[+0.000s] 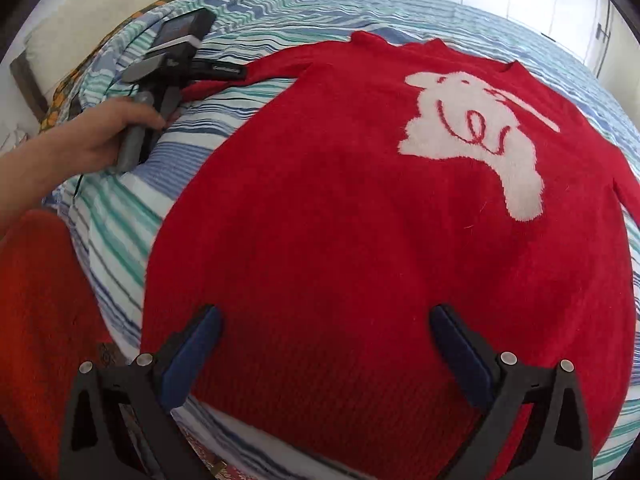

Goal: Fold small clothes

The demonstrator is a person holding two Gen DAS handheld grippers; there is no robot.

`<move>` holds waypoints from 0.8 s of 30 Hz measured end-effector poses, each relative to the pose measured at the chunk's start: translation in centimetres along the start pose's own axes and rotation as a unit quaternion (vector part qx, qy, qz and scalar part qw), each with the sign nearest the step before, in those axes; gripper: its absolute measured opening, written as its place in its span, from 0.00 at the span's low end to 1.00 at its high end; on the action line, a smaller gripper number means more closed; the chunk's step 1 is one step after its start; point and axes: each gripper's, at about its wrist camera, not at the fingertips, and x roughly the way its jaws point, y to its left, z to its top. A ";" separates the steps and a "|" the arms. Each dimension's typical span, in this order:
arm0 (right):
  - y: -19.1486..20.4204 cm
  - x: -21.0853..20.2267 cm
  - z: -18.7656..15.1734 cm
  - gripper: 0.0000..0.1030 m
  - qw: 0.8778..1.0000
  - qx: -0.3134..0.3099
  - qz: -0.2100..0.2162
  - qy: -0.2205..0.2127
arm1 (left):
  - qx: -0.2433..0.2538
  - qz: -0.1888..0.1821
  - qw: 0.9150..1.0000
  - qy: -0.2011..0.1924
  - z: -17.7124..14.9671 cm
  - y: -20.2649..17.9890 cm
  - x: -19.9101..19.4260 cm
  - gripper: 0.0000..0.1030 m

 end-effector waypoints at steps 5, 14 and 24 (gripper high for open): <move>-0.8 -4.7 -2.1 0.99 0.998 -0.051 0.011 -0.026 | 0.015 -0.023 1.000 0.013 -0.2 0.5 -1.5 0.99; -15.4 -6.0 -4.0 0.98 0.979 0.185 -0.056 -0.070 | 0.006 -0.095 0.994 -0.057 -6.5 -5.5 -16.8 0.99; -13.7 -5.3 -7.4 0.94 0.989 0.136 -0.052 -0.032 | 0.094 -0.189 0.977 0.043 -19.3 -20.1 -18.0 0.99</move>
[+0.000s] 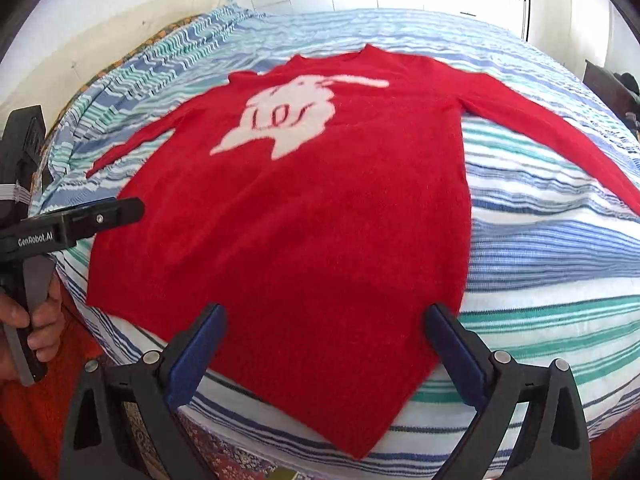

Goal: Fold small clothes

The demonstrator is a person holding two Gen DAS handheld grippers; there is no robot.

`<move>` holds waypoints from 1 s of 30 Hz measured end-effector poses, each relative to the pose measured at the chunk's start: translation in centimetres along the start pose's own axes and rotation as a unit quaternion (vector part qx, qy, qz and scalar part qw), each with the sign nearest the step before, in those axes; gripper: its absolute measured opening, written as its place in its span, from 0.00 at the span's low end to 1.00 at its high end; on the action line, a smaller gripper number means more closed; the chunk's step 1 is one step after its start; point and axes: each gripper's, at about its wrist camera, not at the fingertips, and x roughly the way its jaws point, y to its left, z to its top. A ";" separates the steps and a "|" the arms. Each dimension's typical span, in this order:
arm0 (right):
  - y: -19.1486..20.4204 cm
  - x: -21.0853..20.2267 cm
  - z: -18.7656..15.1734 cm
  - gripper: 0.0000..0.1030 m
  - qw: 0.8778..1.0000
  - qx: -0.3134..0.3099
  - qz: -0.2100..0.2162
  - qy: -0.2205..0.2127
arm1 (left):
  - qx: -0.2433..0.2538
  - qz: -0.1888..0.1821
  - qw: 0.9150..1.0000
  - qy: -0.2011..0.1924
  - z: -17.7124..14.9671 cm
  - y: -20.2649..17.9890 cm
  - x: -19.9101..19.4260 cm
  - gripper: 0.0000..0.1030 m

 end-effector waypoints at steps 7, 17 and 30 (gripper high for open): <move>-4.5 -3.3 -1.4 0.93 0.995 0.093 0.017 -0.045 | -0.005 -0.005 0.998 -0.062 -1.0 0.9 -4.6 0.99; -8.7 -2.1 -3.2 0.75 0.922 0.260 0.286 0.020 | -0.167 -0.135 0.977 0.007 -2.9 7.9 -2.9 0.98; -6.2 -3.5 -2.3 0.04 0.964 0.189 0.185 0.039 | -0.130 -0.174 0.974 0.058 -3.8 5.8 -3.7 0.05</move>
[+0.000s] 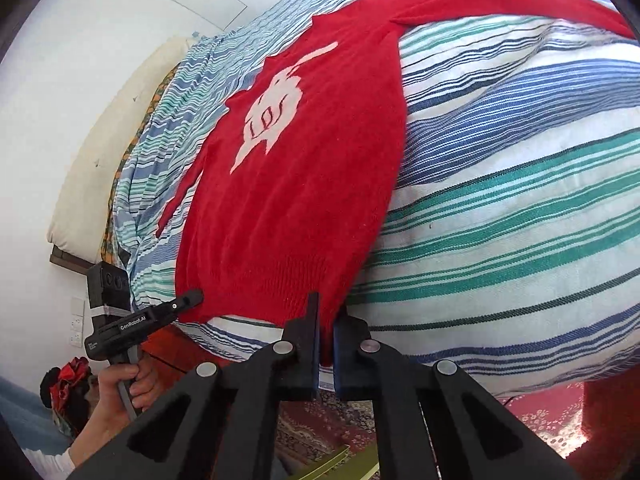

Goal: Fold small clothes

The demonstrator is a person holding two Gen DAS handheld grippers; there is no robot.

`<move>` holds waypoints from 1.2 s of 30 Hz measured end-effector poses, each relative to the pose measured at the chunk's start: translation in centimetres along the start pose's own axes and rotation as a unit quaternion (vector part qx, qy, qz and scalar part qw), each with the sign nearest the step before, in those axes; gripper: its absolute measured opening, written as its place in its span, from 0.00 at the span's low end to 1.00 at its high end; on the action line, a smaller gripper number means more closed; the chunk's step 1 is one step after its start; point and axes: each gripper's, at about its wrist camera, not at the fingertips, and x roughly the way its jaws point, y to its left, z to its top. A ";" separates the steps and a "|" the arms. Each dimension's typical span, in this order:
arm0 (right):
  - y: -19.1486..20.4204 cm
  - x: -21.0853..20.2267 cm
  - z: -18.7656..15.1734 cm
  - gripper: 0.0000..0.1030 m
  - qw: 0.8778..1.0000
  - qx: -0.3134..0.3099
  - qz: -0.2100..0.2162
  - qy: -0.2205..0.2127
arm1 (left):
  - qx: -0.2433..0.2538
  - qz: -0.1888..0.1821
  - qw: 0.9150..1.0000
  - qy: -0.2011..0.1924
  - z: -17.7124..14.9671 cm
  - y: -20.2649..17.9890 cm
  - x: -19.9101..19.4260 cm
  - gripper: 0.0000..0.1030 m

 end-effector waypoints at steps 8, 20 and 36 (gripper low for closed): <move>-1.1 0.1 -1.5 0.04 0.997 0.016 -0.062 0.041 | 0.006 0.071 0.997 0.039 -0.7 0.3 1.7 0.05; -0.4 -0.1 -1.6 0.59 0.990 -0.005 -0.134 0.035 | -0.004 0.144 0.988 -0.048 -0.3 1.0 -2.7 0.80; -17.0 -14.0 9.2 0.62 0.909 0.283 -0.013 -0.305 | -0.019 0.210 0.964 -0.160 3.1 1.2 -3.6 0.82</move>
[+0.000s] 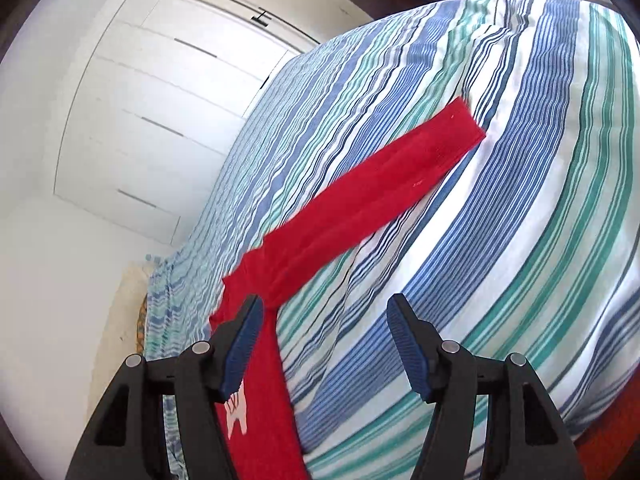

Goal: Fold small clothes

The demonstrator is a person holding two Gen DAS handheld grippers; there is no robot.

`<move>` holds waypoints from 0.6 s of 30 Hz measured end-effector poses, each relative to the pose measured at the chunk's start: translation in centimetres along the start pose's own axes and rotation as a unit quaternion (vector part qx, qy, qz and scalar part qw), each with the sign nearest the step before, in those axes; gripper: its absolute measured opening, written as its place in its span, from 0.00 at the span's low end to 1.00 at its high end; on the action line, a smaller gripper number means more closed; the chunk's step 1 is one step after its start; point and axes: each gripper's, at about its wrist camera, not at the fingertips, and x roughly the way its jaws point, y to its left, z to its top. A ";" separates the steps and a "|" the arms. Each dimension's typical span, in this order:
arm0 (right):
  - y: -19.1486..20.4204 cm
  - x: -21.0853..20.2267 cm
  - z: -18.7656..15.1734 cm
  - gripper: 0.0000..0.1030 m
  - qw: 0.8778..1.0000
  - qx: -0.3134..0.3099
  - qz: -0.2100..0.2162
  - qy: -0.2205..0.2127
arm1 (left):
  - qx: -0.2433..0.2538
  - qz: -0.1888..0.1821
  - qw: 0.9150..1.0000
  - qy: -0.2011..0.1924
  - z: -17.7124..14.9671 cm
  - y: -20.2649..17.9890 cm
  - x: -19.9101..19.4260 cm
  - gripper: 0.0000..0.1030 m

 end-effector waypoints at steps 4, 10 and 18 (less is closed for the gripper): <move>-4.4 0.0 7.2 0.62 0.996 0.076 -0.014 -0.046 | -0.017 -0.004 1.000 -0.004 -0.1 0.9 -0.4 0.82; -6.6 1.7 11.4 0.62 0.996 0.072 -0.054 -0.013 | -0.057 0.005 0.998 0.015 -0.1 2.6 0.7 0.82; -5.5 5.1 13.0 0.61 0.997 -0.004 -0.077 0.020 | -0.047 0.014 0.998 0.027 -0.2 1.9 1.6 0.82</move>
